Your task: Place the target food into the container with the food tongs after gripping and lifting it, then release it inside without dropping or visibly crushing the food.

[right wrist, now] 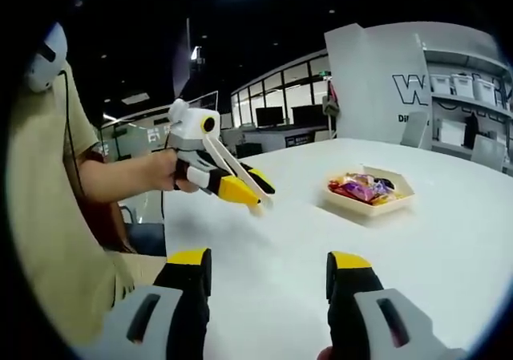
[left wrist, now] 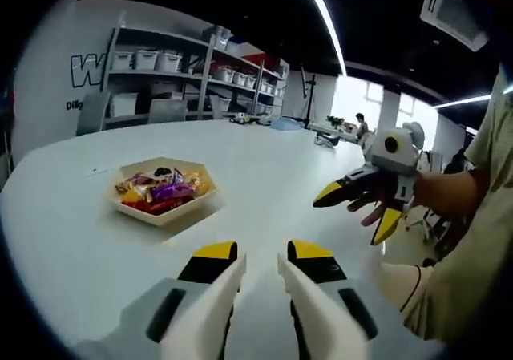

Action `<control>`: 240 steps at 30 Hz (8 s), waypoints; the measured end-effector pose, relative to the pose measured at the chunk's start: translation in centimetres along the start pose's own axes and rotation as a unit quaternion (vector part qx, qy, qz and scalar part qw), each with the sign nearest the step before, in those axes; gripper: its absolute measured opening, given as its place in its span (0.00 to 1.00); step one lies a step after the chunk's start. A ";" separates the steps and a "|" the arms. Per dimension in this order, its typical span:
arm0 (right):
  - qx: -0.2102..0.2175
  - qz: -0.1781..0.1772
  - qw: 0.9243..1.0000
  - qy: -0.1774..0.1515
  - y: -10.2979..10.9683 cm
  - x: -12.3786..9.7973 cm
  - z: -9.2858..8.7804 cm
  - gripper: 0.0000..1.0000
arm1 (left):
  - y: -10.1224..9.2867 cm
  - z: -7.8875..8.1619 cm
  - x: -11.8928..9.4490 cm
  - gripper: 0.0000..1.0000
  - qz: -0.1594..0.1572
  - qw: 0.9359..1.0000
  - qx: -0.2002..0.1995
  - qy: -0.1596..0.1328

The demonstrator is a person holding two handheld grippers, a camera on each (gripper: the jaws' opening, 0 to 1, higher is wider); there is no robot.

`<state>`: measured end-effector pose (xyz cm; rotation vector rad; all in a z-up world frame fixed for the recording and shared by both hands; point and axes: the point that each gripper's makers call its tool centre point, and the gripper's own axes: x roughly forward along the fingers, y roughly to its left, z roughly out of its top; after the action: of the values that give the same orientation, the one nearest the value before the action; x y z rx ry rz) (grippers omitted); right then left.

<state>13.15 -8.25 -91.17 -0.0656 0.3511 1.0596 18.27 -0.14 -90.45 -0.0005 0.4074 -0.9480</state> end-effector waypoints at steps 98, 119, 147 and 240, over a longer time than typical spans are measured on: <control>-0.089 0.157 0.983 0.015 3.3 2.3 3.8 0.20 | -5.7 3.9 0.5 0.24 -0.211 0.972 0.097 -0.028; -0.110 0.184 0.976 0.027 3.9 2.9 4.0 0.09 | -6.8 3.8 0.6 0.24 -0.231 0.967 0.102 -0.021; -0.135 0.218 0.966 0.040 5.3 3.4 3.8 0.02 | -8.0 4.3 0.5 0.24 -0.258 0.962 0.087 -0.031; -0.130 0.215 0.965 0.069 4.8 3.1 1.6 0.00 | -7.6 3.1 0.1 0.27 -0.248 0.963 0.103 -0.021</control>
<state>10.77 -2.86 -90.09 -0.3108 0.3577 1.5346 13.36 -5.24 -86.28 0.0697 0.2695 -1.4806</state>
